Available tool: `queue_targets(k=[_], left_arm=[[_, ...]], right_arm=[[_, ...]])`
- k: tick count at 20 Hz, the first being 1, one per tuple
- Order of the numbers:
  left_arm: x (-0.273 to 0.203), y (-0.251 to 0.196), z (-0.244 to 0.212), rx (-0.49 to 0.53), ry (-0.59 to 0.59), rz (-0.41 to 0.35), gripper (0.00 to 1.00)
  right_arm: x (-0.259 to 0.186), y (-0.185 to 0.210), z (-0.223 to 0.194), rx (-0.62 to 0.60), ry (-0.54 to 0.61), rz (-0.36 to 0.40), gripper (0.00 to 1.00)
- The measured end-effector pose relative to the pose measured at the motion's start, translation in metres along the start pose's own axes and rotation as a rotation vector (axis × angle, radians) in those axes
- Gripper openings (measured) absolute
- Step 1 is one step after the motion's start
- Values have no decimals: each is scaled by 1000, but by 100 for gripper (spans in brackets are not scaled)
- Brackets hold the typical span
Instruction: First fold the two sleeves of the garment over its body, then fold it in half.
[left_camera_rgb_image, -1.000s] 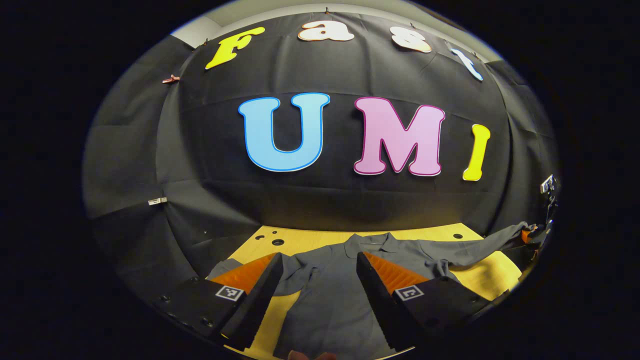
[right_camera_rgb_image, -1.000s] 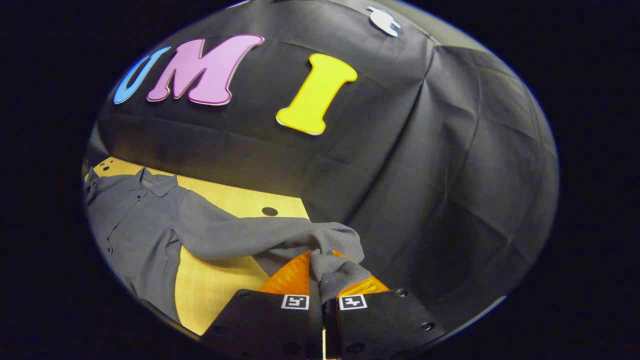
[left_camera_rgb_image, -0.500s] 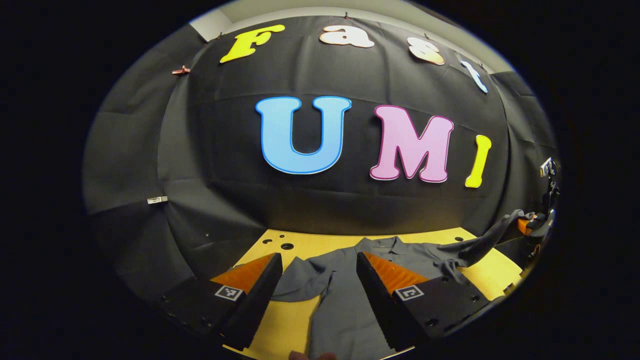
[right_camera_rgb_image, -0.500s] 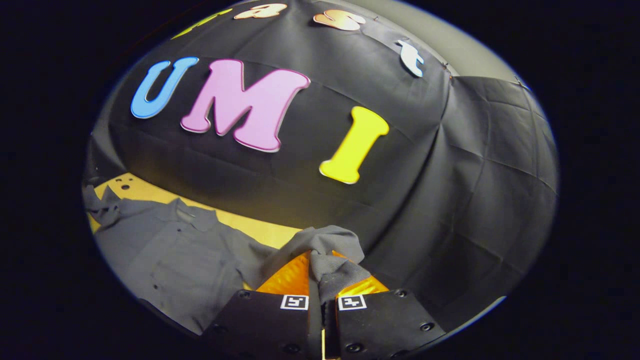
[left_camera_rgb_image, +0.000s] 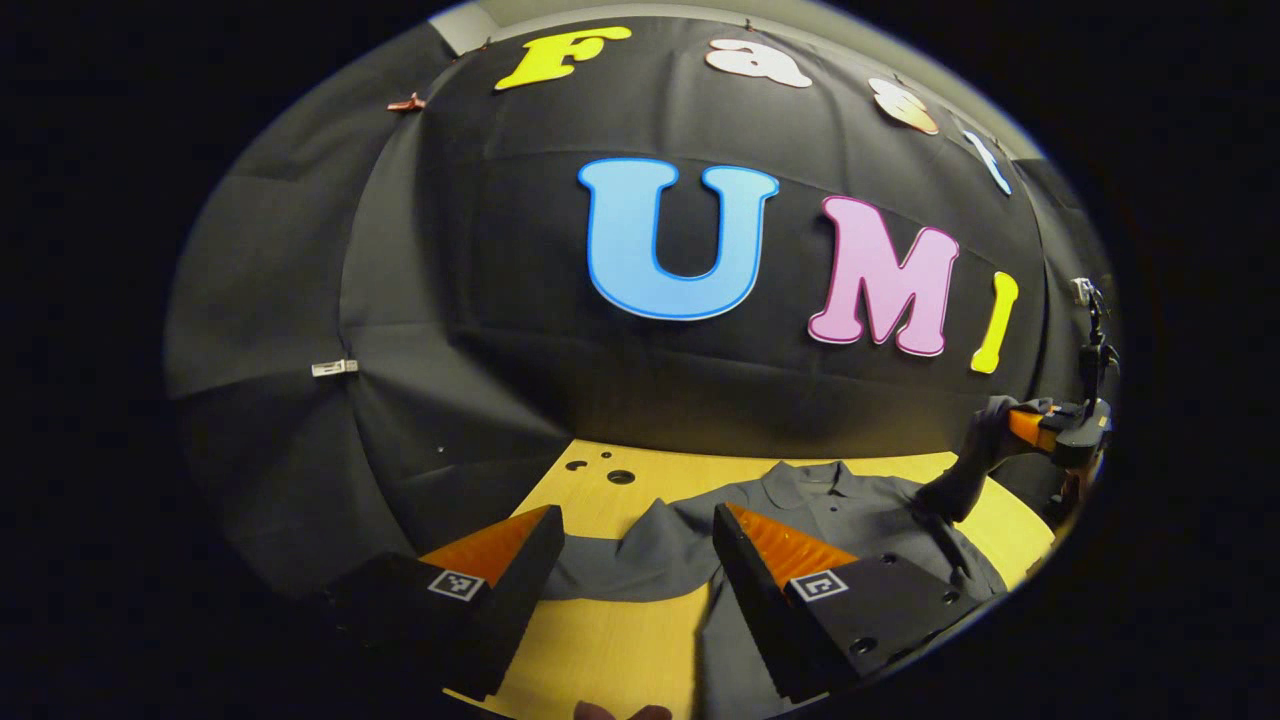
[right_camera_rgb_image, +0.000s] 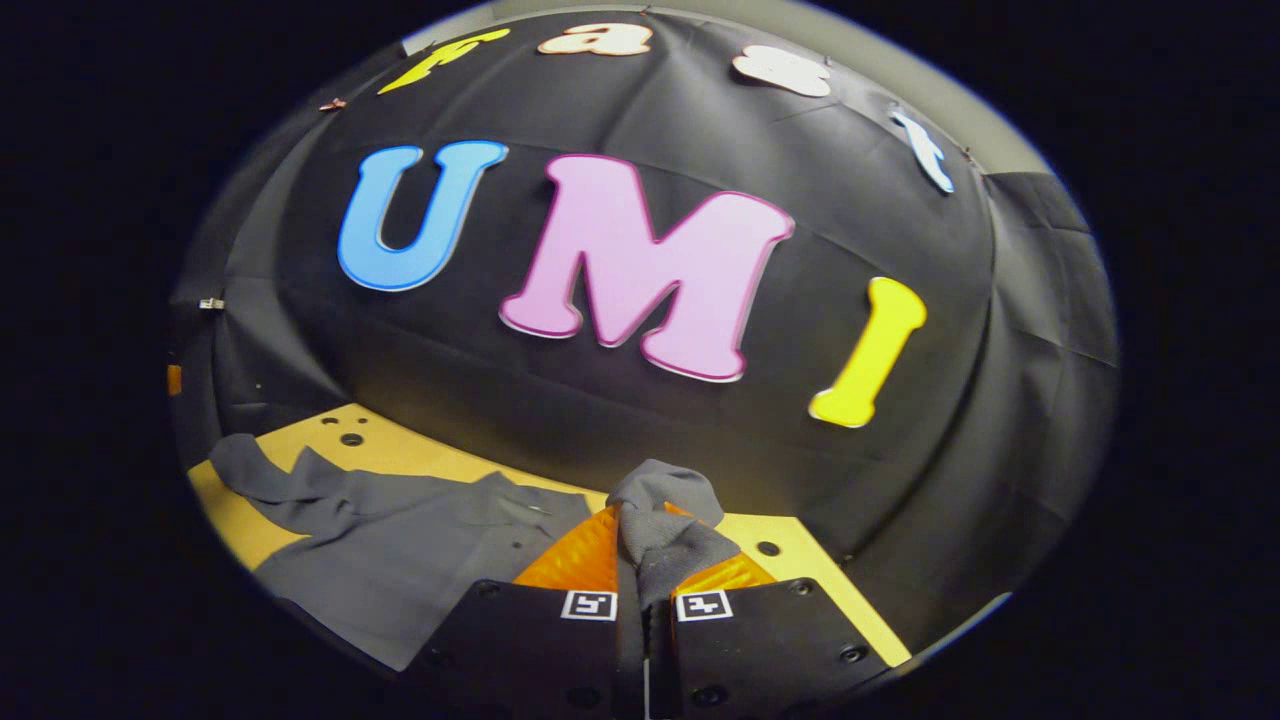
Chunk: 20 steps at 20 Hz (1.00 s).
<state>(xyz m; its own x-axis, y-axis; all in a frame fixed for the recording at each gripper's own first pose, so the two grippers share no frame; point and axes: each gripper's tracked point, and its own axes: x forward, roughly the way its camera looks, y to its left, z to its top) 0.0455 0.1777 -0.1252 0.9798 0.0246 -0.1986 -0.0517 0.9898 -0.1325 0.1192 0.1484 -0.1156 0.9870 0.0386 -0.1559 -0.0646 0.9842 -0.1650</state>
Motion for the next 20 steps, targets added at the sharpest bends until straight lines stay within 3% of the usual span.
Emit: queue_targets(k=[4,11,17,20], left_arm=[[19,42,-24,-11,41,38,95],[57,92,-80,-7,131,63,95],[89,115,-115,-40,191,76,95],[104,122,-129,-55,226,78,95]], right_arm=[[22,70,-18,35,42,88,7],[53,162,-90,71,224,171,8],[53,220,-138,155,387,269,18],[41,244,-144,188,424,356,34]])
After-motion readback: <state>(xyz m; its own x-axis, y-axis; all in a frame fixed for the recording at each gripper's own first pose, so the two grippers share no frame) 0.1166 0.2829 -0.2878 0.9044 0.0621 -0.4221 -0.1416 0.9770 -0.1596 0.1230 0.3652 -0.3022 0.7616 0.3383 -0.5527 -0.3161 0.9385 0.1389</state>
